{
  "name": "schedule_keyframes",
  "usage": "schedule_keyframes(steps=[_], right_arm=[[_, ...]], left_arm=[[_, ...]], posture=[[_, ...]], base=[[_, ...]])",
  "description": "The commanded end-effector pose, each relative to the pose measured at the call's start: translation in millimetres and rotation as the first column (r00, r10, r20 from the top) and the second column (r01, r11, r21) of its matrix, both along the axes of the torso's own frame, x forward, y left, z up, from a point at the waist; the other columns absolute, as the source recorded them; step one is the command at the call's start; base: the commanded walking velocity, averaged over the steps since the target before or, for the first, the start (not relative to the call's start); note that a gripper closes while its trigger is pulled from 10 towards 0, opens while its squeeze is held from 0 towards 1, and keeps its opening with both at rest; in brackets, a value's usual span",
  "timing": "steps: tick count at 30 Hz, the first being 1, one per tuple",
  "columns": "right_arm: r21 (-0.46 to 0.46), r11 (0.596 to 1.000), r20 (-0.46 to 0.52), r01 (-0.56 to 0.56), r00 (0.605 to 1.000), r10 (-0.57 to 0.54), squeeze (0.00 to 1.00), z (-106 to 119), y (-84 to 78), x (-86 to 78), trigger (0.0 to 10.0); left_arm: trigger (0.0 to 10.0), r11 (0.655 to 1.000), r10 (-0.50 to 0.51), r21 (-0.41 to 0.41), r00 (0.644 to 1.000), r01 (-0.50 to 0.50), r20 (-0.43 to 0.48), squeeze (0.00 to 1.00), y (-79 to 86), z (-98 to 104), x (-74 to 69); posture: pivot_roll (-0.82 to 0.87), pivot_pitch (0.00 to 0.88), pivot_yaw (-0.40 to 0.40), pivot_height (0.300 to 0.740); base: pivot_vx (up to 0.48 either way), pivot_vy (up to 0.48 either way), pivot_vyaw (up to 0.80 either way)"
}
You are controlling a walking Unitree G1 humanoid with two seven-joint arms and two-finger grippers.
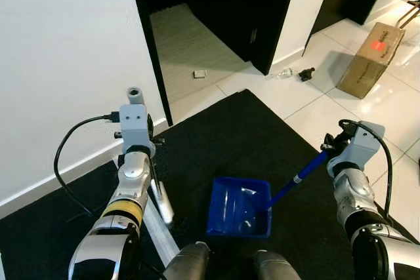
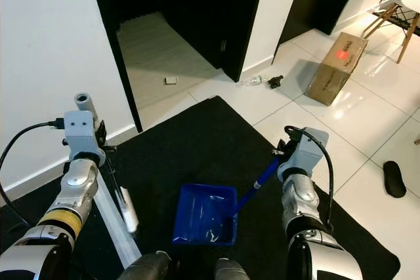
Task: Sweep floor
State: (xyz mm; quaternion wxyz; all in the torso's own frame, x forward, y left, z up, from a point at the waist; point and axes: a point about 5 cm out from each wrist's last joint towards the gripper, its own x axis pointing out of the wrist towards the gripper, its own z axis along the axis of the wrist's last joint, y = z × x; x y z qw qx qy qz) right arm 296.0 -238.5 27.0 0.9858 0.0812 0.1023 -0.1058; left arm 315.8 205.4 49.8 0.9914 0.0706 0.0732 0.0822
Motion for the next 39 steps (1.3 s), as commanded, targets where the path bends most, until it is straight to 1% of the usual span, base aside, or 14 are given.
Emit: schedule_keyframes(steps=[1,4,6,8,10,11,12,17,23,26,29,31,34,39], right_arm=[[-0.002,1.000,0.033,0.004,0.999,-0.004,0.00,7.4,-2.1,4.9,10.0],[-0.006,1.000,0.028,-0.002,1.000,0.002,0.00,6.2,-1.1,4.1,10.0],[-0.010,1.000,0.027,0.007,1.000,-0.006,0.00,3.9,2.0,2.4,10.0],[0.010,1.000,0.020,0.001,1.000,-0.001,0.00,2.1,7.2,3.1,10.0],[0.020,1.000,-0.013,0.006,1.000,-0.006,0.00,-1.2,10.6,3.6,10.0],[0.020,1.000,-0.013,0.006,1.000,-0.006,0.00,-1.2,10.6,3.6,10.0],[0.014,1.000,-0.055,0.004,0.999,-0.003,0.00,-6.1,12.3,1.7,10.0],[0.036,0.999,-0.069,0.023,0.997,-0.020,0.00,-12.1,14.4,-3.5,10.0],[0.082,0.995,-0.056,0.053,0.997,-0.048,0.00,-14.0,13.6,-6.2,10.0],[0.101,0.994,-0.047,0.048,0.998,-0.044,0.00,-13.4,10.5,-6.7,10.0],[0.092,0.995,-0.037,0.032,0.999,-0.029,0.00,-11.0,10.9,-4.7,10.0],[0.055,0.998,-0.047,0.014,0.999,-0.012,0.00,-9.6,12.5,-2.6,10.0],[0.008,1.000,-0.077,-0.006,0.997,0.006,0.00,-11.6,16.0,-2.5,10.0],[0.025,1.000,-0.088,0.010,0.996,-0.007,0.00,-13.9,14.1,-4.8,10.0]], left_arm=[[10.0,0.999,-0.003,0.038,1.000,0.003,-0.002,0.00,5.1,4.2,3.1],[10.0,0.998,-0.016,0.053,1.000,0.016,-0.009,0.00,4.8,4.6,3.9],[10.0,1.000,0.004,0.025,1.000,-0.005,0.007,0.00,7.6,9.3,6.9],[10.0,0.999,0.008,0.031,1.000,-0.008,0.002,0.00,9.3,9.9,8.1],[10.0,0.997,-0.002,0.076,0.997,0.009,-0.081,0.00,8.6,0.2,5.7],[10.0,0.997,-0.002,0.076,0.997,0.009,-0.081,0.00,8.6,0.2,5.7],[10.0,0.995,0.005,0.100,0.992,0.008,-0.123,0.00,6.0,-6.4,3.1],[10.0,0.997,-0.002,0.075,0.992,0.012,-0.126,0.00,1.0,-10.8,-0.6],[10.0,0.992,0.021,0.129,0.981,0.004,-0.192,0.00,9.3,-19.6,-6.9],[10.0,1.000,0.020,-0.015,0.987,-0.022,-0.157,0.00,9.6,-15.0,-4.0],[10.0,0.999,-0.041,-0.035,0.989,0.037,-0.139,0.00,2.4,-13.0,-2.4],[10.0,0.998,-0.070,-0.011,0.990,0.069,-0.121,0.00,-1.0,-11.9,-2.7],[10.0,0.999,-0.002,-0.043,0.993,-0.004,-0.118,0.00,6.6,-13.2,-5.4],[10.0,0.997,-0.022,-0.073,0.991,0.013,-0.133,0.00,2.1,-17.9,-8.9]], posture=[[0.11,0.000,-0.024,0.740],[0.11,0.000,-0.027,0.740],[0.12,0.000,-0.038,0.740],[0.12,0.000,-0.033,0.740],[0.11,0.000,-0.036,0.740],[0.11,0.000,-0.036,0.740],[0.11,0.000,-0.041,0.740],[0.12,0.000,-0.035,0.740],[0.12,0.000,-0.030,0.740],[0.12,0.000,-0.034,0.740],[0.12,0.000,-0.038,0.740],[0.12,0.000,-0.039,0.740],[0.12,0.000,-0.038,0.740],[0.11,0.000,-0.044,0.740]], base=[[0.000,0.000,0.00],[0.000,0.000,0.00],[0.000,0.000,0.00],[0.000,0.000,0.00],[0.000,0.000,0.00],[0.000,0.000,0.00],[0.000,0.000,0.00],[0.000,0.000,0.00],[0.000,0.000,0.00],[0.000,0.000,0.00],[0.000,0.000,0.00],[0.000,0.000,0.00],[0.000,0.000,0.00],[0.000,0.000,0.00]])
